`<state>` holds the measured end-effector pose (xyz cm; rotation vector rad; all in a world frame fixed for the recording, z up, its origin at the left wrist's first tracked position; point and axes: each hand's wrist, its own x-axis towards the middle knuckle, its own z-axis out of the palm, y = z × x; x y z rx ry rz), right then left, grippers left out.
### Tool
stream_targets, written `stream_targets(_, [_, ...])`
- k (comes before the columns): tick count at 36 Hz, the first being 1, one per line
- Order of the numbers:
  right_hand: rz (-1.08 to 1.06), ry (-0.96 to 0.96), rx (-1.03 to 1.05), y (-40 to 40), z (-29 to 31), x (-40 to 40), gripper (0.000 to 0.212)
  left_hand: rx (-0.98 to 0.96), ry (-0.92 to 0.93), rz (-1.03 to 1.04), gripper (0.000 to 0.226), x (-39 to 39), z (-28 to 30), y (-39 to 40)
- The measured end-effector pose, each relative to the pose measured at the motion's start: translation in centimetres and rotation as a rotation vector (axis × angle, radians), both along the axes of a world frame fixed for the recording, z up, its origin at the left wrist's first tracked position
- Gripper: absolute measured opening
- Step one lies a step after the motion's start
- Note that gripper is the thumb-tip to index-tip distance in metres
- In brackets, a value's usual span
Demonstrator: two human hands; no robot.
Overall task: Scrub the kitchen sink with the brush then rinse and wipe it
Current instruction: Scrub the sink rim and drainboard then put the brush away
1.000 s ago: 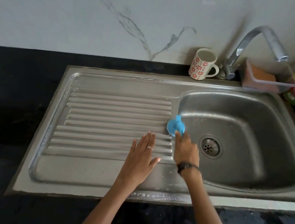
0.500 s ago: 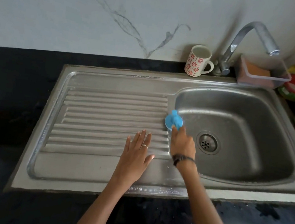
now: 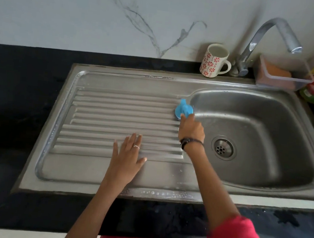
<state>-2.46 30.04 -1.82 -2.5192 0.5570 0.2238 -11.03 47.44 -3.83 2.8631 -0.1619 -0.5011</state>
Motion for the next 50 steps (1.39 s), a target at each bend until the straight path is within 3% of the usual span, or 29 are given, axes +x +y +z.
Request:
stream_targets(7, [0.065,0.019,-0.041,3.2,-0.6,-9.1,0.046,0.028,-0.040,0.084,0.071,-1.0,-0.1,4.5])
stream_targets(17, [0.006,0.044,0.051,6.9,0.7,0.6,0.046,0.003,-0.106,0.073,0.070,-0.7,0.4,7.8])
stream_targets(22, [0.040,0.074,0.064,11.6,0.7,-3.9,0.043,-0.022,-0.117,0.067,0.071,-0.8,1.0,10.2])
stream_targets(27, [0.162,0.116,-0.061,16.7,1.1,-9.3,0.042,-0.003,-0.049,0.075,0.069,-1.1,1.2,13.4])
stream_targets(37, [0.112,0.115,-0.049,19.4,0.9,1.2,0.042,0.062,-0.035,0.075,0.073,-0.9,1.9,18.2])
stream_targets(46, [0.101,0.169,0.040,23.1,2.3,-8.7,0.043,0.072,-0.011,0.043,0.073,-1.0,0.9,22.0])
stream_targets(50, [0.107,0.148,0.016,25.8,1.9,-7.5,0.044,0.078,-0.023,0.028,0.073,-0.8,0.5,23.4])
